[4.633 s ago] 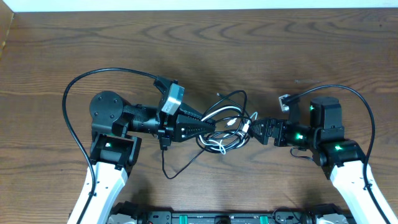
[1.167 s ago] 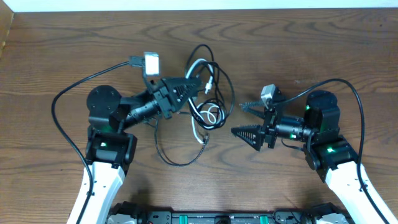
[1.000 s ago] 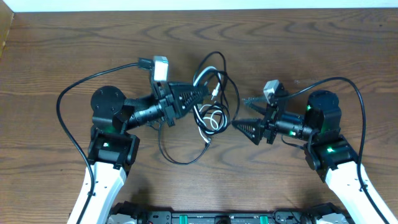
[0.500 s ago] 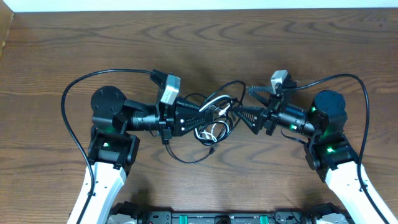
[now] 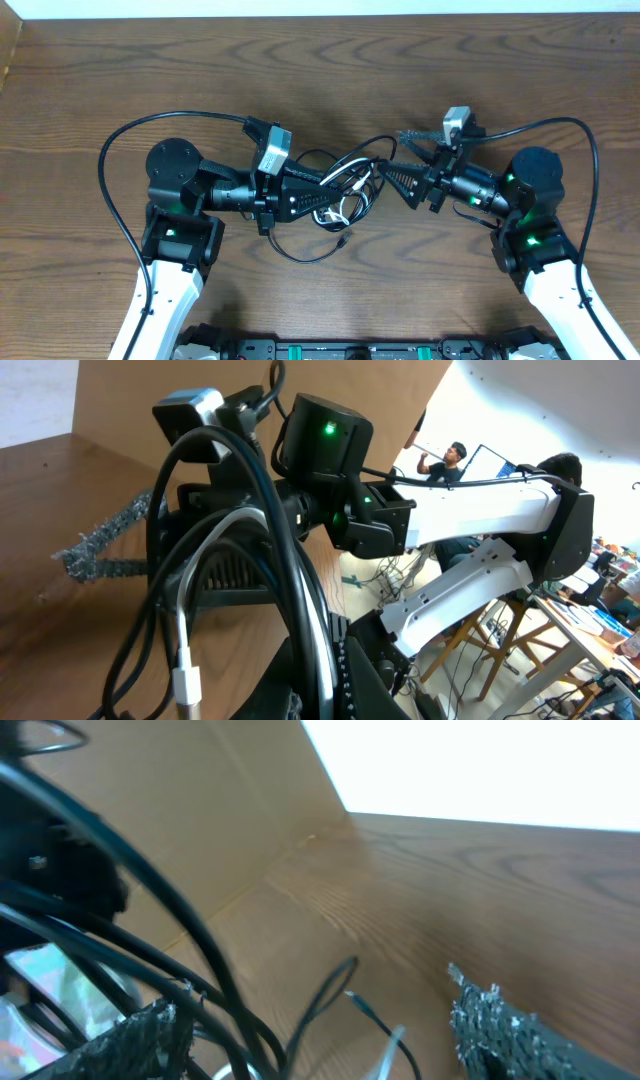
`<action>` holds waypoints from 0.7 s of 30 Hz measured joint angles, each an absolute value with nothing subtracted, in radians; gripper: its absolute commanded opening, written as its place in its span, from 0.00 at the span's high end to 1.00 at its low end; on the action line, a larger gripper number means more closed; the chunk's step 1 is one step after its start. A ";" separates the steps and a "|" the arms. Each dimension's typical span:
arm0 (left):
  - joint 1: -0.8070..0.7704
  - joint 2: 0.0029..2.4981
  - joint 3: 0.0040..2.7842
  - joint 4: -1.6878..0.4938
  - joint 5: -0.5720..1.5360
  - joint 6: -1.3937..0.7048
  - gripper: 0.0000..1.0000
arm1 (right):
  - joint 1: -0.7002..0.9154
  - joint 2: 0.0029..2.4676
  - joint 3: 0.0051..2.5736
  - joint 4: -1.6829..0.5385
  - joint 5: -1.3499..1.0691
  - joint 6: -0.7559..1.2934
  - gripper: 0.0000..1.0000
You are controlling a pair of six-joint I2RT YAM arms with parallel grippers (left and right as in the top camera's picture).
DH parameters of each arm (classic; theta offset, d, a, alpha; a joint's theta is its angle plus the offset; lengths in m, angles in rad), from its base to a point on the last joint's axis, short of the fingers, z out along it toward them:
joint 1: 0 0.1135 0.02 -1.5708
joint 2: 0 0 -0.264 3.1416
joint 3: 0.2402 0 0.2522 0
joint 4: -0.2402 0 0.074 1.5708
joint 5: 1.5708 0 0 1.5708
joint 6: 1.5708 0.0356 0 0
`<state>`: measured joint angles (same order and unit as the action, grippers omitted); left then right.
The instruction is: Untangle cables
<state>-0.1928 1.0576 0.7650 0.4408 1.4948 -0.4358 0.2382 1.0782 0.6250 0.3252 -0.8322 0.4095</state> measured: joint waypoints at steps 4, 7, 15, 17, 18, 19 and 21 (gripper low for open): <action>-0.193 1.058 0.765 0.441 1.495 -0.435 0.92 | 0.203 1.076 0.625 0.224 -0.791 0.413 0.19; -0.193 1.058 0.765 0.439 1.495 -0.432 0.93 | 0.163 1.077 0.625 0.136 -0.754 0.417 0.18; -0.193 1.058 0.765 0.438 1.444 -0.429 0.93 | 0.148 1.077 0.625 0.110 -0.802 0.413 0.19; -0.193 1.058 0.765 0.438 1.430 -0.428 0.93 | 0.148 1.077 0.625 0.113 -0.826 0.413 0.19; -0.193 1.058 0.765 0.438 1.423 -0.428 0.93 | 0.148 1.077 0.625 0.115 -0.838 0.413 0.19; -0.193 1.058 0.765 0.438 1.419 -0.428 0.93 | 0.148 1.077 0.625 0.116 -0.849 0.413 0.19; -0.193 1.058 0.765 0.438 1.411 -0.428 0.93 | 0.148 1.077 0.625 0.117 -0.869 0.413 0.19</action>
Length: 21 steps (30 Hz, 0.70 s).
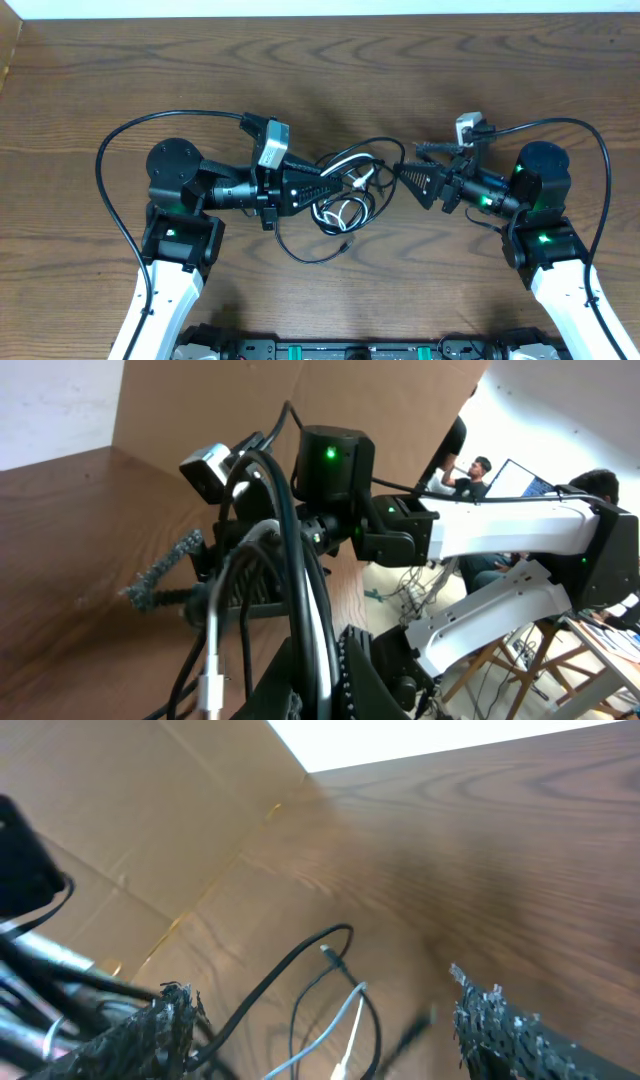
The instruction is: Untangle cables
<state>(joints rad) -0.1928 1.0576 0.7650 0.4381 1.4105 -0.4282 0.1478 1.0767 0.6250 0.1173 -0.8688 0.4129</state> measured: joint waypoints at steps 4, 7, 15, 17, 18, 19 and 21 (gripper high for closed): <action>-0.193 1.058 0.765 0.438 1.401 -0.428 0.92 | 0.148 1.077 0.625 0.120 -0.911 0.413 0.18; -0.193 1.058 0.765 0.438 1.381 -0.428 0.93 | 0.148 1.077 0.625 0.120 -0.945 0.413 0.18; -0.193 1.058 0.765 0.438 1.347 -0.428 0.92 | 0.148 1.077 0.625 0.122 -1.004 0.410 0.19; -0.193 1.058 0.765 0.438 1.346 -0.428 0.93 | 0.148 1.077 0.625 0.135 -1.010 0.409 0.19; -0.193 1.058 0.765 0.438 1.346 -0.428 0.92 | 0.148 1.077 0.625 0.149 -1.015 0.410 0.18; -0.193 1.058 0.765 0.438 1.346 -0.428 0.93 | 0.148 1.077 0.625 0.173 -1.021 0.410 0.18; -0.193 1.058 0.765 0.438 1.343 -0.428 0.93 | 0.148 1.077 0.625 0.224 -1.042 0.409 0.18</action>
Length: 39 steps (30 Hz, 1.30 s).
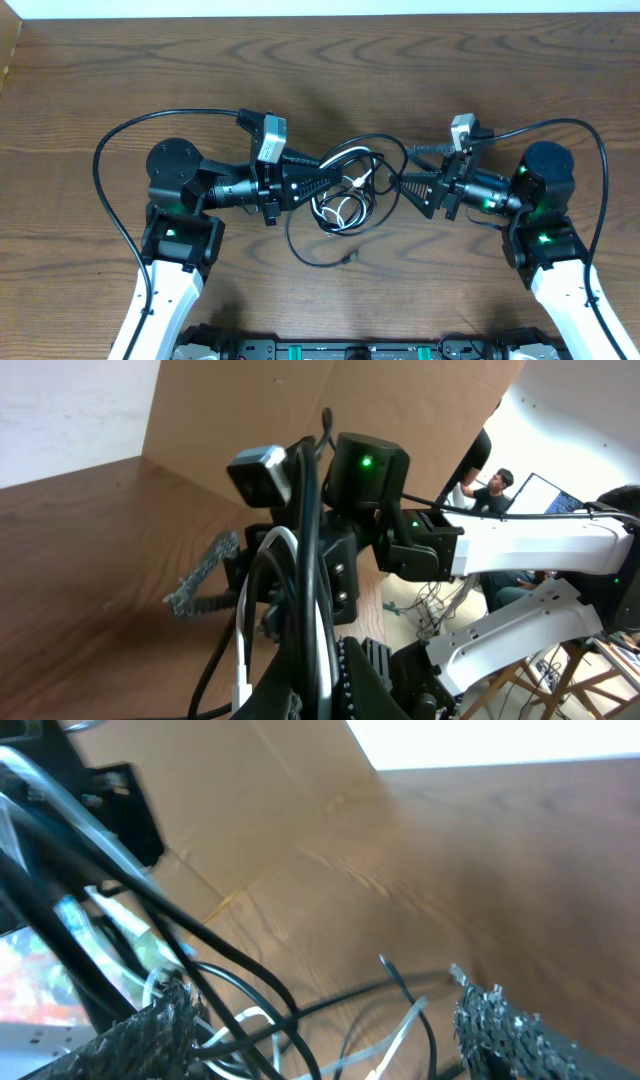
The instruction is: Untangle cables
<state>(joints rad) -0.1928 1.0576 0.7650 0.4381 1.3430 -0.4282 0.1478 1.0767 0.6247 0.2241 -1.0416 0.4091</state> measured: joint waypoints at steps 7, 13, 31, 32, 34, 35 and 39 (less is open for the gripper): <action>-0.196 1.058 0.765 0.438 1.336 -0.429 0.93 | 0.164 1.077 0.624 0.348 -1.134 0.406 0.14; -0.245 1.058 0.765 0.438 1.336 -0.429 0.93 | 0.207 1.077 0.624 0.357 -1.148 0.385 0.14; -0.299 1.058 0.765 0.438 1.332 -0.429 0.93 | 0.236 1.077 0.624 0.380 -1.153 0.370 0.39; -0.303 1.058 0.765 0.438 1.331 -0.429 0.92 | 0.239 1.077 0.624 0.387 -1.153 0.370 0.40; -0.310 1.058 0.765 0.438 1.329 -0.429 0.92 | 0.247 1.077 0.624 0.406 -1.152 0.366 0.53; -0.316 1.059 0.765 0.438 1.328 -0.429 0.92 | 0.249 1.077 0.624 0.408 -1.152 0.366 0.61; -0.339 1.063 0.765 0.438 1.324 -0.429 0.93 | 0.251 1.077 0.624 0.412 -1.148 0.360 0.99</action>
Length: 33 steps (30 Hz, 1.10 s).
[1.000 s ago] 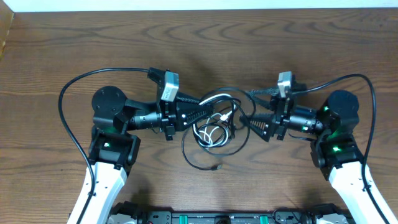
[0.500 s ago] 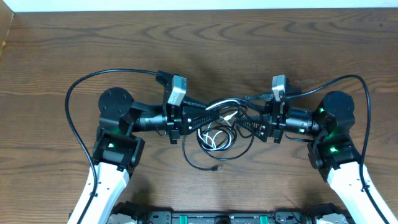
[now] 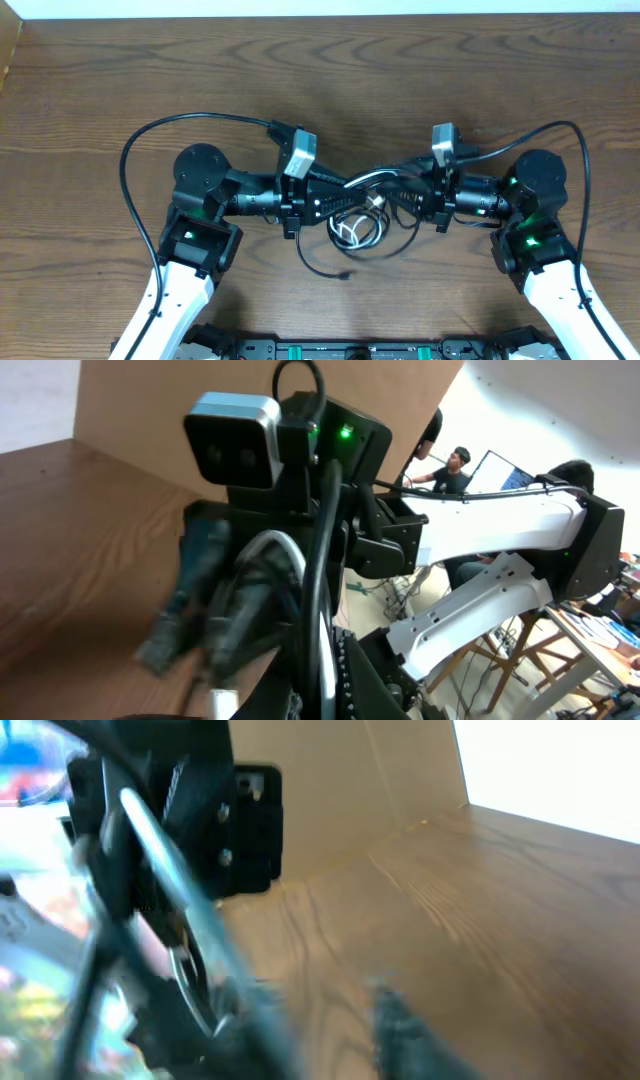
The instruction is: Untangle cables
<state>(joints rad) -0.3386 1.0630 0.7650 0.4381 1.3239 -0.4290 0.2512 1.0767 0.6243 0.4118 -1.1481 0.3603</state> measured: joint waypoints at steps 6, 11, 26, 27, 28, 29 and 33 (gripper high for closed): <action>-0.344 1.085 0.765 0.440 1.316 -0.427 0.69 | 0.252 1.077 0.624 0.410 -1.143 0.359 0.99; -0.344 1.090 0.765 0.443 1.317 -0.422 0.16 | 0.233 1.077 0.624 0.409 -1.119 0.379 0.99; -0.344 1.090 0.765 0.442 1.310 -0.425 0.12 | -0.015 1.077 0.624 0.409 -1.085 0.587 0.99; -0.344 1.090 0.765 0.442 1.310 -0.425 0.12 | -0.023 1.077 0.624 0.409 -1.085 0.596 0.99; -0.344 1.090 0.765 0.443 1.310 -0.425 0.12 | -0.028 1.077 0.624 0.409 -1.085 0.606 0.99; -0.344 1.090 0.765 0.442 1.310 -0.425 0.12 | -0.034 1.077 0.624 0.410 -1.084 0.616 0.99; -0.344 1.090 0.765 0.442 1.310 -0.425 0.12 | -0.041 1.077 0.624 0.411 -1.092 0.640 0.99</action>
